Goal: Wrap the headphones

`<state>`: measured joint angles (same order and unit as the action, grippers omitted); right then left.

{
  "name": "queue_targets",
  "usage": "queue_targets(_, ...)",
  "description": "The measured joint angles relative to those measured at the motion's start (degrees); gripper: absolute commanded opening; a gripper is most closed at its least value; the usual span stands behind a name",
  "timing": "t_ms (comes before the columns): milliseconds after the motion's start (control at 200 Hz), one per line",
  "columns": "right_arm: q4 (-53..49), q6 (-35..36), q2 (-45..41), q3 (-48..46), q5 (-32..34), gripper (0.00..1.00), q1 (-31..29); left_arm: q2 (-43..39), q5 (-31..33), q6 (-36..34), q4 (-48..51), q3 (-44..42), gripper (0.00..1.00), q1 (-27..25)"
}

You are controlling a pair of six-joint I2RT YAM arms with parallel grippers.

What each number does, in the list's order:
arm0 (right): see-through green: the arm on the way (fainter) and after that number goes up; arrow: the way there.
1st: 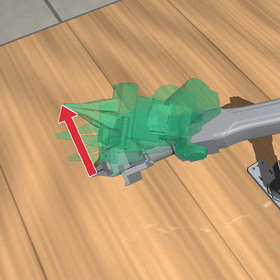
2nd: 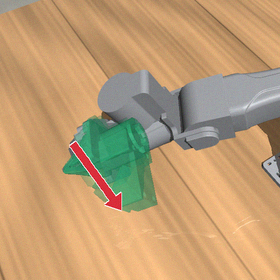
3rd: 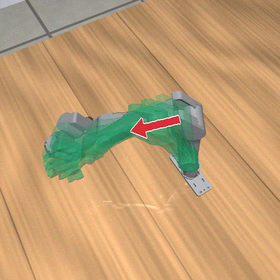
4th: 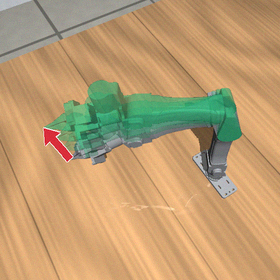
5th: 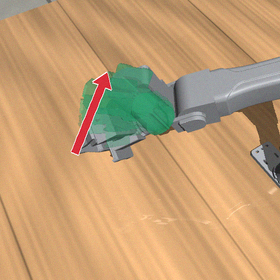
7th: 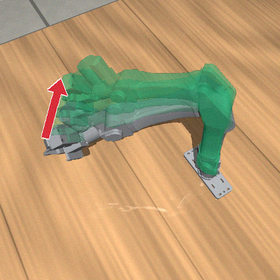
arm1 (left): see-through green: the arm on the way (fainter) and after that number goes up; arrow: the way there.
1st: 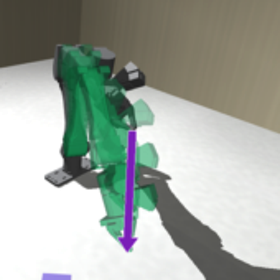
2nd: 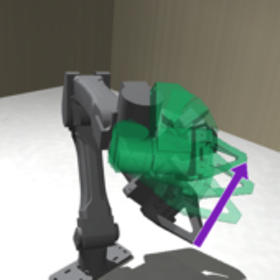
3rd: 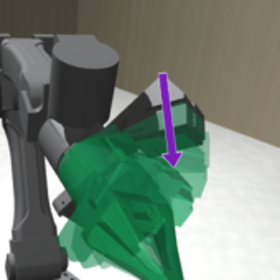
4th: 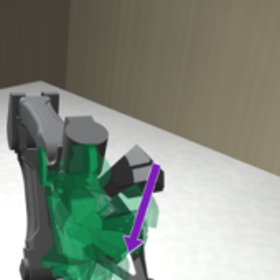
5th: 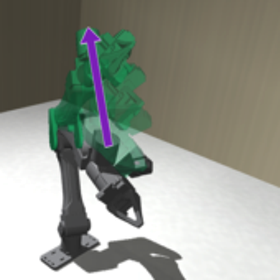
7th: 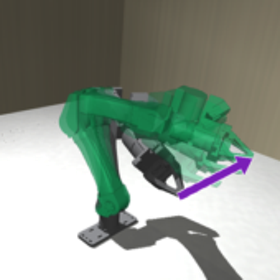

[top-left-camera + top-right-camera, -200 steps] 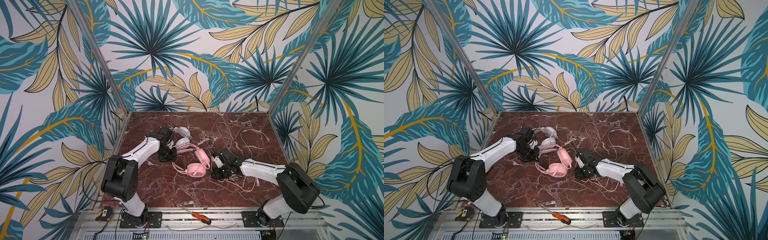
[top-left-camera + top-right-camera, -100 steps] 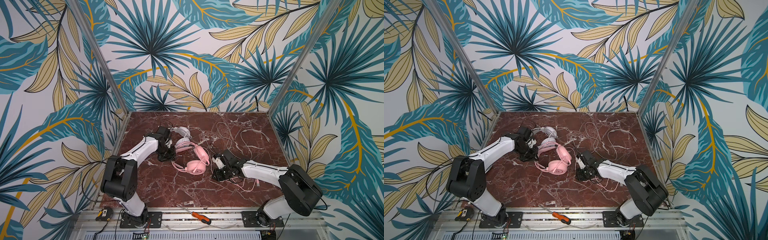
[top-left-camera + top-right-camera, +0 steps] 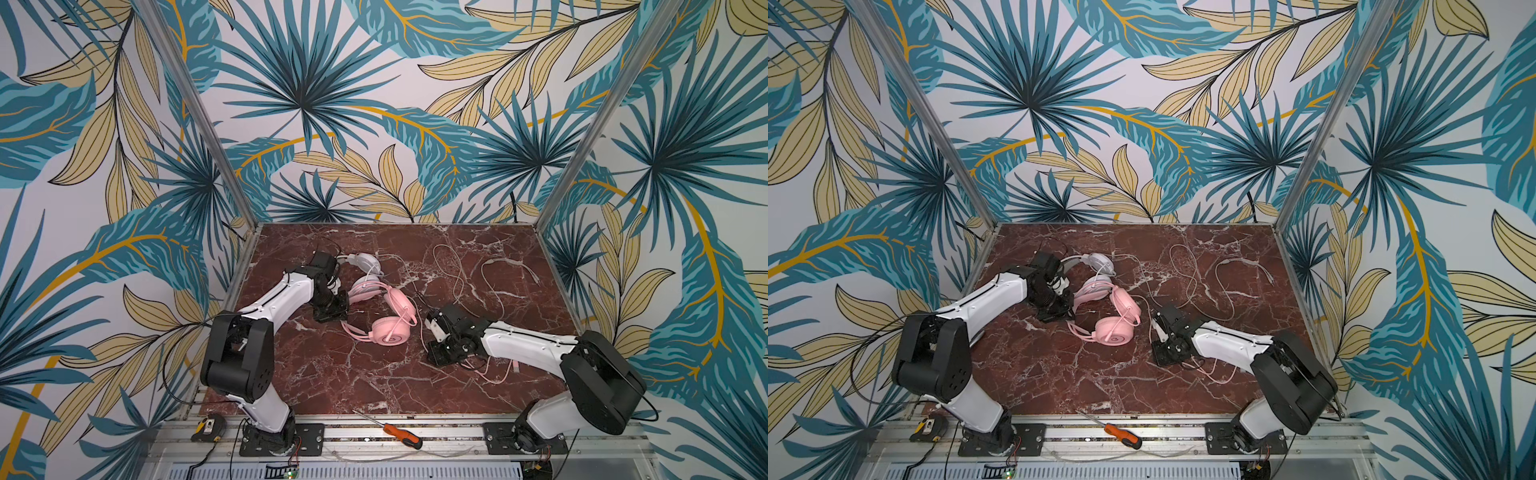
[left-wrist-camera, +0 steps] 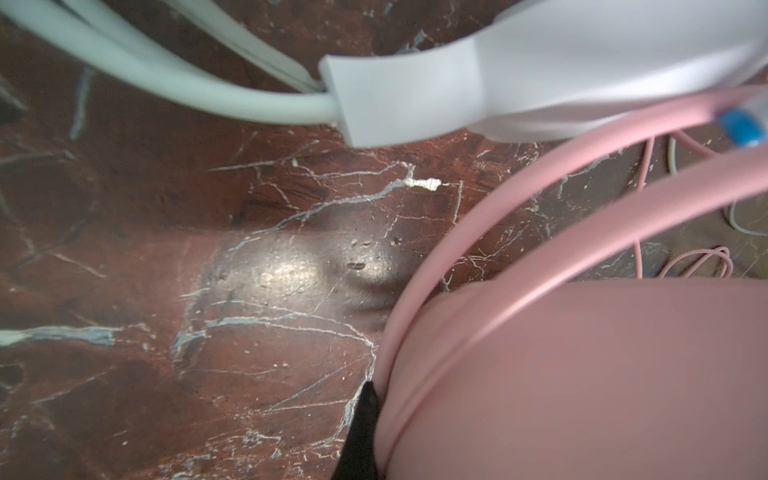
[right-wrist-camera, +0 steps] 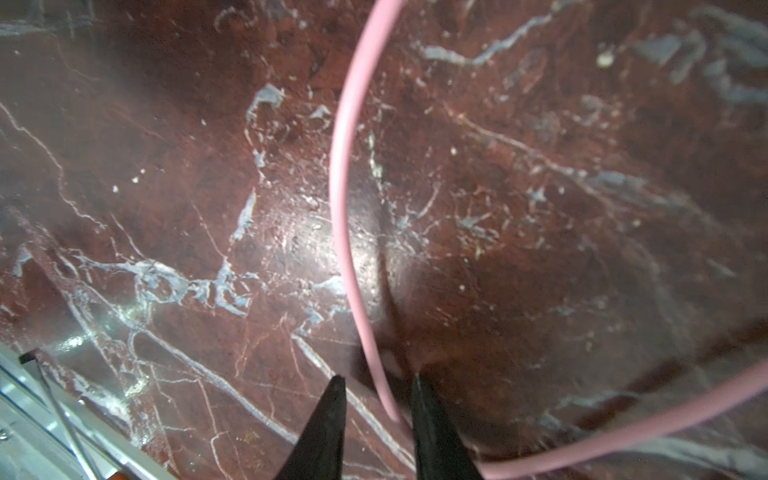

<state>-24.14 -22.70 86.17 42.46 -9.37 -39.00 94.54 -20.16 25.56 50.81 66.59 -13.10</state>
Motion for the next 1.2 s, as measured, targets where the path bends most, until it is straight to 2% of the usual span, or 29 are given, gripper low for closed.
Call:
queue_targets(531, -4.74, -0.2, 1.84, 2.82, 8.2, 0.26, -4.72, 0.0, 0.44, 0.28, -0.04, 0.11, 0.0, 1.07)
queue_targets(726, -4.9, -0.35, 1.92, 2.89, 9.66, 0.31, -5.99, 0.0, 0.98, 0.9, -0.04, 0.11, 0.0, 1.73)
queue_targets(891, -4.87, -0.68, 1.92, 2.89, 10.05, 0.32, -6.45, 0.0, 1.11, 1.07, -0.04, 0.11, 0.0, 1.97)
queue_targets(1067, -5.68, -0.92, 2.01, 3.1, 10.64, 0.3, -6.47, 0.0, 1.16, 1.03, -0.02, 0.11, 0.0, 2.6)
queue_targets(1202, -7.72, -0.92, 2.8, 4.09, 11.63, 0.24, -7.13, 0.0, 1.29, 1.03, -0.04, 0.11, 0.0, 3.98)
